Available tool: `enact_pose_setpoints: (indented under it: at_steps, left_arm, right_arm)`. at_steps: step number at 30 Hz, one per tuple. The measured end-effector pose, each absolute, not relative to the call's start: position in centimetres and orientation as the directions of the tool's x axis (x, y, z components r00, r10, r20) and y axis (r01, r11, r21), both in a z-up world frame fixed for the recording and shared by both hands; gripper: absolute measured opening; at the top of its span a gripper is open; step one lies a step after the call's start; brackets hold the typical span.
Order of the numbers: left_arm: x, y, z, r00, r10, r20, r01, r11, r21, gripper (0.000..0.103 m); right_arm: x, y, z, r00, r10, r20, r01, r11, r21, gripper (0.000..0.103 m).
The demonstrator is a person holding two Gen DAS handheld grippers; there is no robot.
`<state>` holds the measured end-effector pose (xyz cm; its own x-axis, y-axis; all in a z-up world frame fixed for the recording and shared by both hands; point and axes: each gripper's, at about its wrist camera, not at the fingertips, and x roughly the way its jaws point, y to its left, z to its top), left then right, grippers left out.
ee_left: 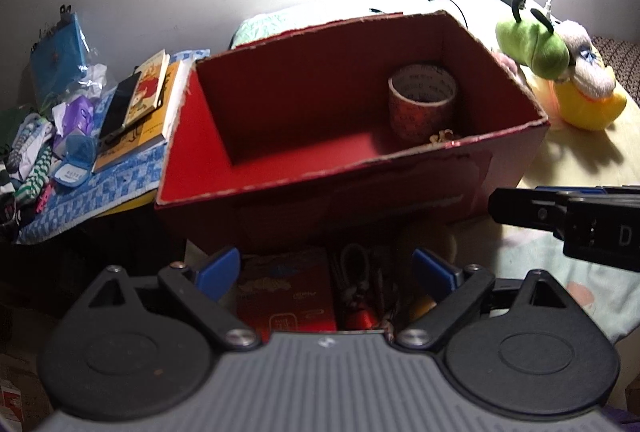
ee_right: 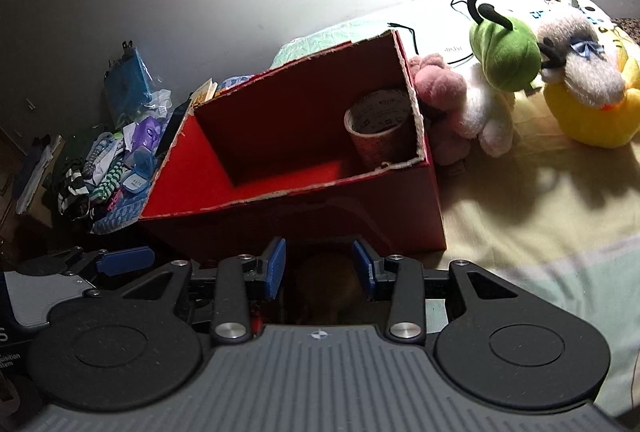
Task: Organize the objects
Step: 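Withdraw the right gripper from the box toward the wooden gourd toy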
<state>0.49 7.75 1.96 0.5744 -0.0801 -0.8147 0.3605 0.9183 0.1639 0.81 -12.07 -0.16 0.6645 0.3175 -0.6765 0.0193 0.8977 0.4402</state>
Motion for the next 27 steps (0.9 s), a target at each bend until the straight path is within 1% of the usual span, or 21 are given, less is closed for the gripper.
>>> enact_pose_setpoints:
  at_steps: [13, 27]
  left_arm:
    - [0.3, 7.4, 0.0, 0.546, -0.044, -0.837, 0.365, 0.911, 0.190, 0.094]
    - [0.7, 7.3, -1.6, 0.509, -0.029, -0.860, 0.373, 0.908, 0.189, 0.094]
  right_arm:
    - [0.0, -11.7, -1.8, 0.629, 0.319, -0.709, 0.049, 0.893, 0.446, 0.040]
    - [0.0, -11.7, -3.5, 0.576, 0.339, -0.744, 0.081, 0.881, 0.465, 0.040]
